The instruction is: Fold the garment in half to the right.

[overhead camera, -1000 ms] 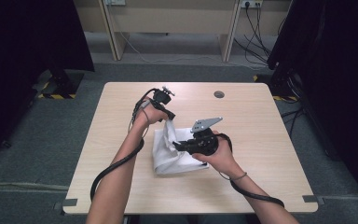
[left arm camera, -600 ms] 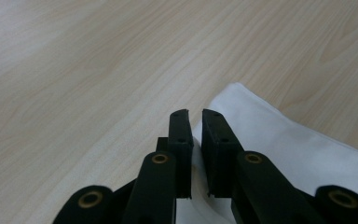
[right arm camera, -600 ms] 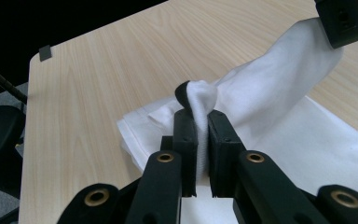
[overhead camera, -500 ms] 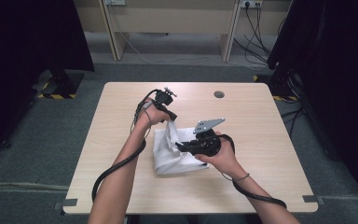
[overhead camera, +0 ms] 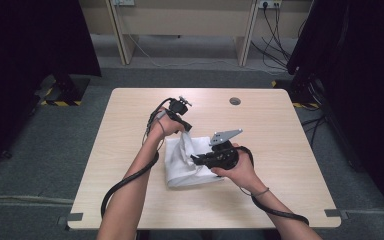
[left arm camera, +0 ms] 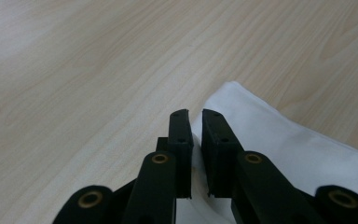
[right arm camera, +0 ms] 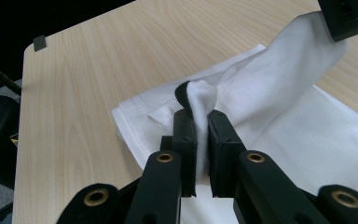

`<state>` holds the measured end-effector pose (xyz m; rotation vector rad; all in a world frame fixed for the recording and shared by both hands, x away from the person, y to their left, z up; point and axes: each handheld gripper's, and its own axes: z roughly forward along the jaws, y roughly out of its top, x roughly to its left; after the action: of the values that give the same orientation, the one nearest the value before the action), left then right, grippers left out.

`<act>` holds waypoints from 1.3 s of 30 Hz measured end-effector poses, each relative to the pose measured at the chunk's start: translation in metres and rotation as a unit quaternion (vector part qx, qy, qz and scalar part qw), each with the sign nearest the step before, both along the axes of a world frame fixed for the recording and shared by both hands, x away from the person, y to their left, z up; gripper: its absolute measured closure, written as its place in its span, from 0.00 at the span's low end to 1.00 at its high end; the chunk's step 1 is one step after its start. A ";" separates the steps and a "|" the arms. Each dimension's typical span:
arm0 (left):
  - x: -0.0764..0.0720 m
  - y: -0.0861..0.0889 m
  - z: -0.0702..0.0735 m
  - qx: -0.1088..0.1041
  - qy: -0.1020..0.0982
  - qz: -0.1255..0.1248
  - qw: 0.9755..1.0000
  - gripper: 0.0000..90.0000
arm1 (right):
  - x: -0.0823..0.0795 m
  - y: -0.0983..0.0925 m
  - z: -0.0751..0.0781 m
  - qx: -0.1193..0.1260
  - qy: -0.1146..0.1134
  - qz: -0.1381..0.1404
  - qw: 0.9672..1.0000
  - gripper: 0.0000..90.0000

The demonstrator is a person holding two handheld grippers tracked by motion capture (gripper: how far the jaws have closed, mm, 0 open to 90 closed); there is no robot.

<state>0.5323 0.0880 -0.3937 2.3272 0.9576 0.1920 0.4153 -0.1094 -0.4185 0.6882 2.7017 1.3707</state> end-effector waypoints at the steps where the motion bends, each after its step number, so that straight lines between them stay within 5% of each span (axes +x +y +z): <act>1: 0.000 0.000 0.000 0.001 0.000 0.000 1.000 0.91 | 0.000 0.000 0.000 0.000 0.000 0.000 1.000 0.93; 39: -0.001 -0.007 -0.009 0.007 0.007 -0.003 1.000 0.91 | -0.001 -0.008 -0.011 -0.006 0.008 -0.005 1.000 0.92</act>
<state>0.5317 0.0806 -0.4030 2.3473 0.9575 0.1813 0.4142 -0.1170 -0.4295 0.7154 2.7129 1.3506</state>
